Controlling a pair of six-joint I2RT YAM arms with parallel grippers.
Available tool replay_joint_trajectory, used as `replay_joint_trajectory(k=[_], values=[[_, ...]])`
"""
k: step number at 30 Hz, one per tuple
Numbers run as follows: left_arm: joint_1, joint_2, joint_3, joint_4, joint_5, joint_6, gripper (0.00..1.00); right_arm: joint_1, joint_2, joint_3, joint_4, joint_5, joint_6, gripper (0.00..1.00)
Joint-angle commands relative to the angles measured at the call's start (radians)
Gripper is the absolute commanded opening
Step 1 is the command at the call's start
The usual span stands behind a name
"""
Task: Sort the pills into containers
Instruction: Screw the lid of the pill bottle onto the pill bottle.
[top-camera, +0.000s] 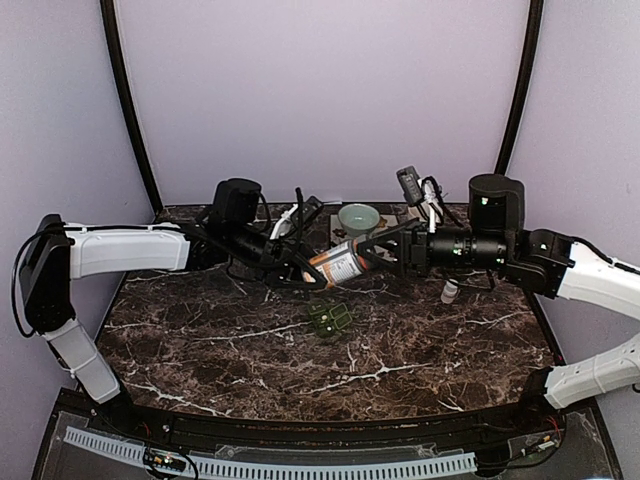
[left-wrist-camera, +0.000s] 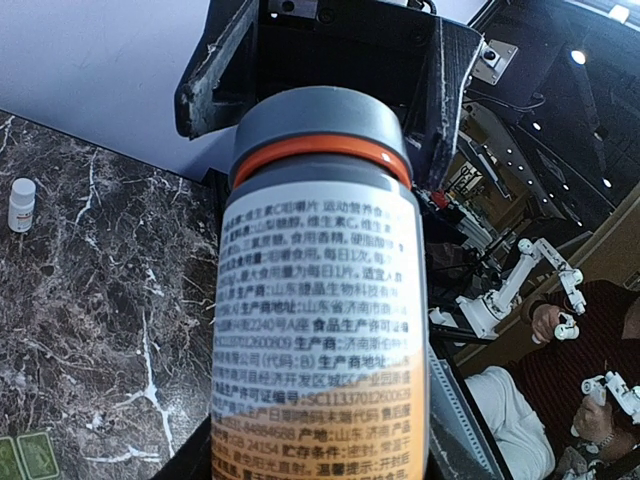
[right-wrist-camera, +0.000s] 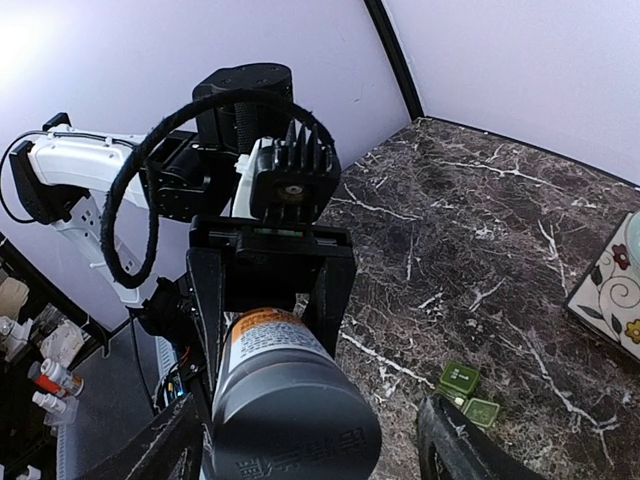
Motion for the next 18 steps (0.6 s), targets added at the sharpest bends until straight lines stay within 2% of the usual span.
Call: replay_joint_trajectory(k=[1,4,7,15,18], values=[[0.0,0.001,0.039,0.029,0.047,-0.012,0.0,-0.002,0.018,-0.003,0.065,-0.046,0.016,0.72],[0.0,0.003,0.04,0.038,0.049,-0.019,0.0,-0.002,0.028,-0.006,0.075,-0.065,0.024,0.69],[0.001,0.001,0.04,0.041,0.053,-0.024,0.0,-0.003,0.031,-0.012,0.092,-0.079,0.033,0.61],[0.0,0.001,0.041,0.053,0.057,-0.028,0.0,-0.006,0.049,-0.019,0.117,-0.128,0.066,0.19],[0.001,-0.007,0.043,0.05,0.04,-0.019,0.0,-0.006,0.057,-0.018,0.126,-0.144,0.086,0.1]])
